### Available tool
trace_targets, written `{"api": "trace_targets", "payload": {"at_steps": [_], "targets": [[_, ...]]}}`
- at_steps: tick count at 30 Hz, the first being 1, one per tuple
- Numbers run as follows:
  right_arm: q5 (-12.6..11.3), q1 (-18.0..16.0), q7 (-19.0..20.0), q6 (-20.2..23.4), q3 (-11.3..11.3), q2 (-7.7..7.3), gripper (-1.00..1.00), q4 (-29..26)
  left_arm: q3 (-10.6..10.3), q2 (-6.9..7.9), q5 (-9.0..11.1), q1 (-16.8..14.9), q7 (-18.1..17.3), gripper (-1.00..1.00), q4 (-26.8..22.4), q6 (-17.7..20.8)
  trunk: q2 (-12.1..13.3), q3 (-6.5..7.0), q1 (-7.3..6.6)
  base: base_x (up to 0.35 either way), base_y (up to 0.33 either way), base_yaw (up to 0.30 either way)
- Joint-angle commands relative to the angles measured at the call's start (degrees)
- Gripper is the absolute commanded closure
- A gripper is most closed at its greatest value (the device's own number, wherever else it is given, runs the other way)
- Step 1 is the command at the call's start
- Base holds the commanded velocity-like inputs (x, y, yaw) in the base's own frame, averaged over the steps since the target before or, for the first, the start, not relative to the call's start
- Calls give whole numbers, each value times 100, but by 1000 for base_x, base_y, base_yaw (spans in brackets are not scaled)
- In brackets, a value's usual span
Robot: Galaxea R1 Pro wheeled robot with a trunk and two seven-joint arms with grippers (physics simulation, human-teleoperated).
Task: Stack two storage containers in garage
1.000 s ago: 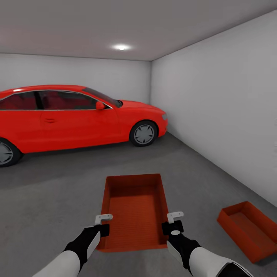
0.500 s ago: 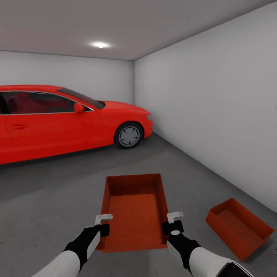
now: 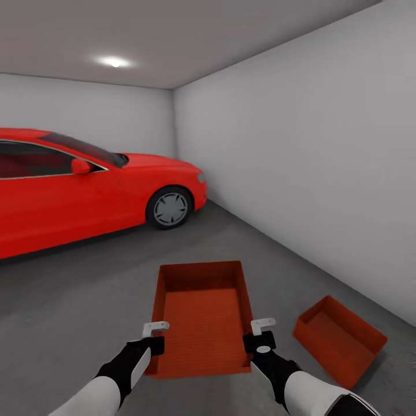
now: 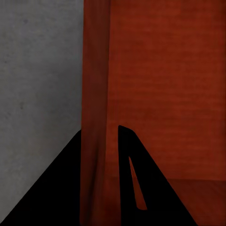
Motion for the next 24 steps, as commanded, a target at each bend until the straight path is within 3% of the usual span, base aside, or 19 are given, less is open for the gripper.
{"api": "trace_targets", "payload": {"at_steps": [1, 24], "targets": [[-166, -7, -14, -28, -78, -37, 100, 25, -2, 264, -95, -2, 34, 100, -37, 39, -7, -9, 4, 319, 0, -255], [-166, -7, -14, -32, -79, -37, 100, 25, -2, 264, -96, -2, 34, 100, -37, 36, -7, -9, 4, 319, 0, -255]]}}
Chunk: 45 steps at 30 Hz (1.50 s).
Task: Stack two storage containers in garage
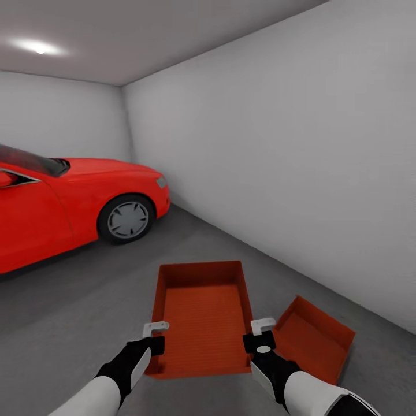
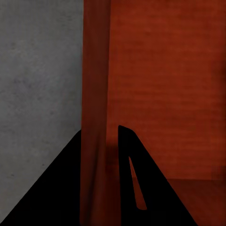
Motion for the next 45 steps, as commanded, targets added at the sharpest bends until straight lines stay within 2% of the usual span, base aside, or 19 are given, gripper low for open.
{"api": "trace_targets", "payload": {"at_steps": [1, 45], "targets": [[-168, -7, -14, -27, -77, -36, 100, 26, -4, 265, -93, -2, 34, 100, -37, 41, -7, -9, 4, 319, 0, -255], [-168, -7, -14, -28, -77, -36, 100, 26, -4, 265, -97, -2, 39, 100, -45, 37, -7, -9, 4, 319, 0, -255]]}}
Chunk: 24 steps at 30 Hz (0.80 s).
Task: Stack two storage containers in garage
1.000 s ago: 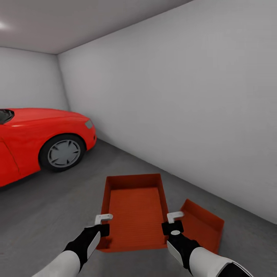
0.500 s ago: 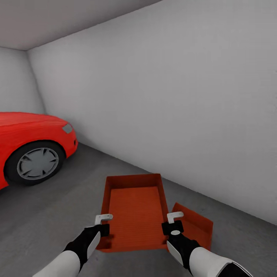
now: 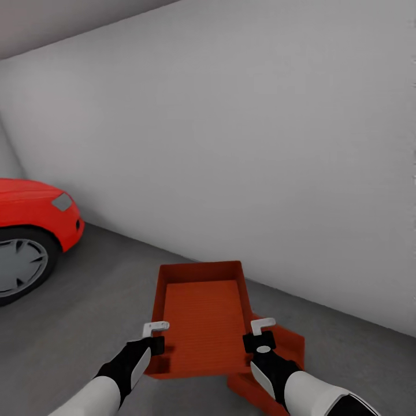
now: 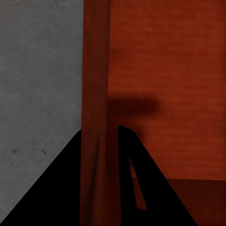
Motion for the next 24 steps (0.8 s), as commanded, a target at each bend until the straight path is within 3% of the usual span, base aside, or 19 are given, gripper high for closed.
{"api": "trace_targets", "payload": {"at_steps": [1, 24], "targets": [[-170, -7, -15, -30, -73, -36, 100, 27, 3, 265, -101, -2, 36, 100, -36, 25, -7, -8, 5, 319, 0, -254], [-170, -7, -15, -29, -73, -36, 100, 27, 3, 260, -100, -2, 39, 100, -36, 24, -7, -8, 5, 292, 0, -255]]}}
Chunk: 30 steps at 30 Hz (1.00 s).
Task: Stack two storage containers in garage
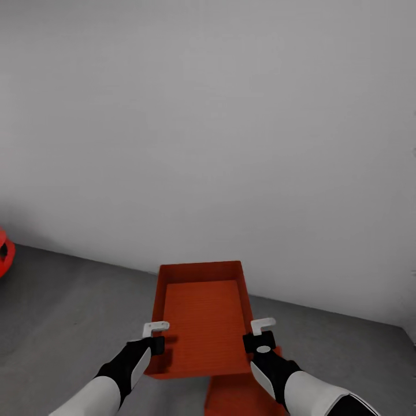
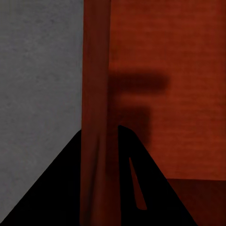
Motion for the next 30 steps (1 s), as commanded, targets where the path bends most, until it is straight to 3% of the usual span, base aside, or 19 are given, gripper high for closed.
{"api": "trace_targets", "payload": {"at_steps": [1, 16, 30], "targets": [[-169, -7, -16, -30, -74, -35, 100, 27, 8, 263, -105, -2, 35, 100, -36, 22, -7, -9, 4, 281, 0, -255], [-169, -7, -16, -28, -74, -35, 100, 27, 8, 257, -109, -2, 35, 100, -36, 22, -7, -9, 4, 268, 0, -247], [-169, -7, -16, -34, -74, -35, 100, 27, 8, 261, -110, -2, 35, 100, -36, 23, -7, -9, 4, 154, 0, -24]]}}
